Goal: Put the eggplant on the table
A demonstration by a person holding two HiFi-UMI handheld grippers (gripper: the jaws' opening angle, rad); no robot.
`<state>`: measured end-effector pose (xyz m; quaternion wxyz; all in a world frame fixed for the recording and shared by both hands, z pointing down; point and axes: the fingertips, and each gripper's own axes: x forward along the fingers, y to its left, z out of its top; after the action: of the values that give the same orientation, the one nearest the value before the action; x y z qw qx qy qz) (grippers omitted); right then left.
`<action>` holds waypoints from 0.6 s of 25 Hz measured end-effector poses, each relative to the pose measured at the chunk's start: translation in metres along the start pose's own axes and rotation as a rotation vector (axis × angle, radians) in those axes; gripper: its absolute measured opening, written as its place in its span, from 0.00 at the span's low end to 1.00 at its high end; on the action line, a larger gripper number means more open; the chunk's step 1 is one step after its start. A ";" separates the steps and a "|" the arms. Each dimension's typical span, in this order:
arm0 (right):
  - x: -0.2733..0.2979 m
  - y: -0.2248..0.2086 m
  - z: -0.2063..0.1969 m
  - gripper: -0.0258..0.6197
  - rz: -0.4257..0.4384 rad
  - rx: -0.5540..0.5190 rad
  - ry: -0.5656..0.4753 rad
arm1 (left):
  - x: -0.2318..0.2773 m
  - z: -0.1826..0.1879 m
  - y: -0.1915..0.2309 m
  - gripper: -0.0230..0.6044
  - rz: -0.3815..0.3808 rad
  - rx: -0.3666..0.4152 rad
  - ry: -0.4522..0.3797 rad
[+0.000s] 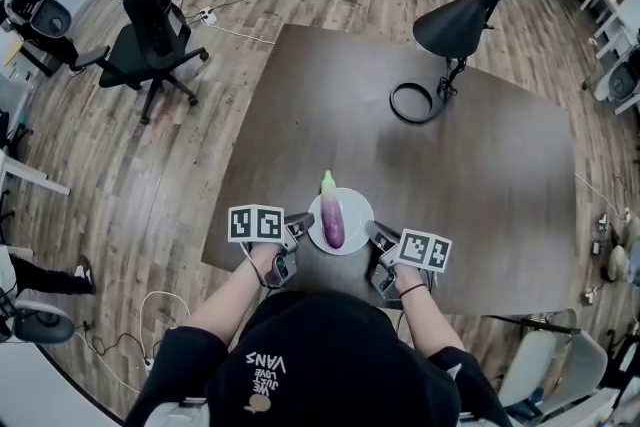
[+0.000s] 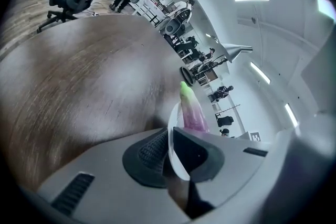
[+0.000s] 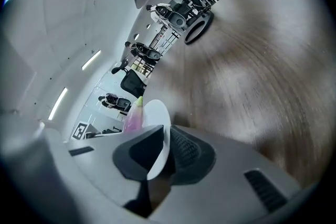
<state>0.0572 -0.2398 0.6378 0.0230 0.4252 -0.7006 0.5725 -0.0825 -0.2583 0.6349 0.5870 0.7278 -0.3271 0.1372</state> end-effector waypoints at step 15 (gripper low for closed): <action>0.017 -0.020 -0.003 0.09 -0.059 -0.021 0.060 | 0.016 -0.003 0.020 0.10 0.066 -0.012 0.060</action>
<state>0.0575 -0.2468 0.6630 0.0654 0.4282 -0.6926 0.5768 -0.0827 -0.2619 0.6605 0.5961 0.7085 -0.3340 0.1762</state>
